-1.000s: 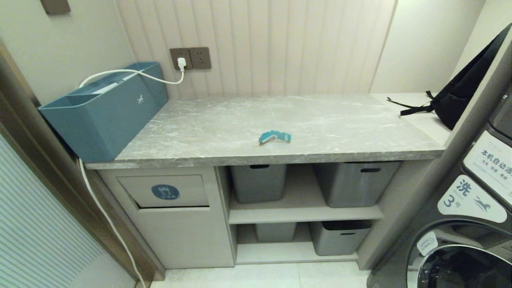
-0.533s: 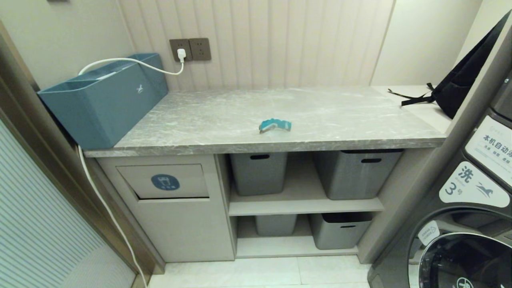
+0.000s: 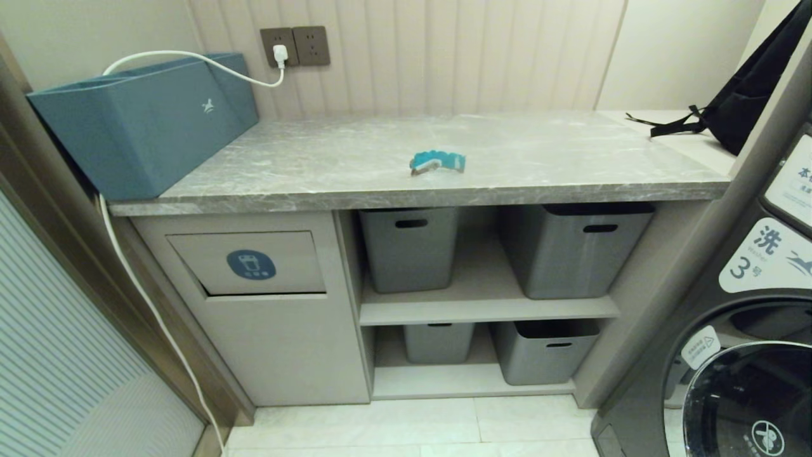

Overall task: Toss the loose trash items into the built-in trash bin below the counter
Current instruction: Put the garbage in the trash can

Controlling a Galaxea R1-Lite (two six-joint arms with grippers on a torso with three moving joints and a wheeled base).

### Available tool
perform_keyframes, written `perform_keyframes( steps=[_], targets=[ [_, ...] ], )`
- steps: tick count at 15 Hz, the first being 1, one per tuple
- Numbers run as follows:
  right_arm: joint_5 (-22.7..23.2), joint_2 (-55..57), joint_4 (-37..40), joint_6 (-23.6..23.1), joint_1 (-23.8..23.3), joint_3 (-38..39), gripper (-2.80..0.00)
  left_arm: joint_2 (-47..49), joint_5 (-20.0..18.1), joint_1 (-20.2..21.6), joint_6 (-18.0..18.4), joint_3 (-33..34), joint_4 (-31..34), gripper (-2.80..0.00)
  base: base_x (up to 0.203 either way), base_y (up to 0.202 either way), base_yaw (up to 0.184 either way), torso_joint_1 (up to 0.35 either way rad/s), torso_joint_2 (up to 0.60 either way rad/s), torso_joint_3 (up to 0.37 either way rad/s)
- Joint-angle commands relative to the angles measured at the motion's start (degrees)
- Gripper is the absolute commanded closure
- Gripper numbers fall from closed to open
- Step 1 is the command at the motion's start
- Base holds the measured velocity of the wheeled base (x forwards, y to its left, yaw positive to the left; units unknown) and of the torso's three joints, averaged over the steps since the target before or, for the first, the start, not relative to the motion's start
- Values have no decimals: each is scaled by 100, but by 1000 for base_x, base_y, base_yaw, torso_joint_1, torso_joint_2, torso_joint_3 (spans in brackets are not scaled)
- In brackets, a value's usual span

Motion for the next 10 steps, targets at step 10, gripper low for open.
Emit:
perform_keyframes(
  steps=[10],
  targets=[
    [2,-8,4,-2,0,0,0,-6,1,-3,4,-7,1,0,0,0,0,-175,473,290]
  ],
)
